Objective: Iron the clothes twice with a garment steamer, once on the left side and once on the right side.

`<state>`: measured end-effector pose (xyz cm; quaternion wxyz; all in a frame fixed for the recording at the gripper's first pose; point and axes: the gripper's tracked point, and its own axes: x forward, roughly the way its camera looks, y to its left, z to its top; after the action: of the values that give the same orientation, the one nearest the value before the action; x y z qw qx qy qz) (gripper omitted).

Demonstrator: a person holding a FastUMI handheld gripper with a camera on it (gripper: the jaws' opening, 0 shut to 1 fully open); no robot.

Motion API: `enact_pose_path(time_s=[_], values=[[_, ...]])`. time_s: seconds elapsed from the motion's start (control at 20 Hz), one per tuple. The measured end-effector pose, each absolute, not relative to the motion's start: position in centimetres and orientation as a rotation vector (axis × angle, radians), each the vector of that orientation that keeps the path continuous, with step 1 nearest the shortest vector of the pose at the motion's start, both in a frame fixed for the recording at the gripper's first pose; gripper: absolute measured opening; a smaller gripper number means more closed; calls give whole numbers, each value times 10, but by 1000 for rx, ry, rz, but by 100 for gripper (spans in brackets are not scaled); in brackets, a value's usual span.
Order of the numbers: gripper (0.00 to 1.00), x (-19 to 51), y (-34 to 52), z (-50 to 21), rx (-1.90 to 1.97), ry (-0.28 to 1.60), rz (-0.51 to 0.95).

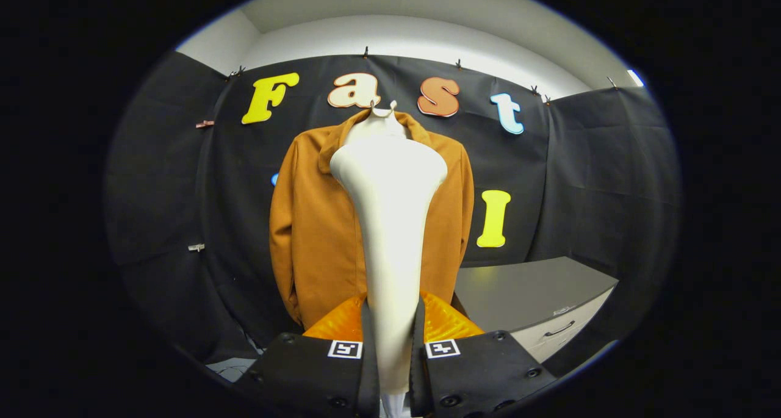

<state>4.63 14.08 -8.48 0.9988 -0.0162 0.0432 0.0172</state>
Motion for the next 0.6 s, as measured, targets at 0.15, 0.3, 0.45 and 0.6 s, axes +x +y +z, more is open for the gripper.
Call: enact_pose_path(time_s=[0.15,0.3,0.45,0.6], values=[[23,43,132,-69,-28,69,27],[23,39,124,-59,-24,66,17],[23,35,118,-48,-26,55,10],[23,32,111,-40,-24,42,0]])
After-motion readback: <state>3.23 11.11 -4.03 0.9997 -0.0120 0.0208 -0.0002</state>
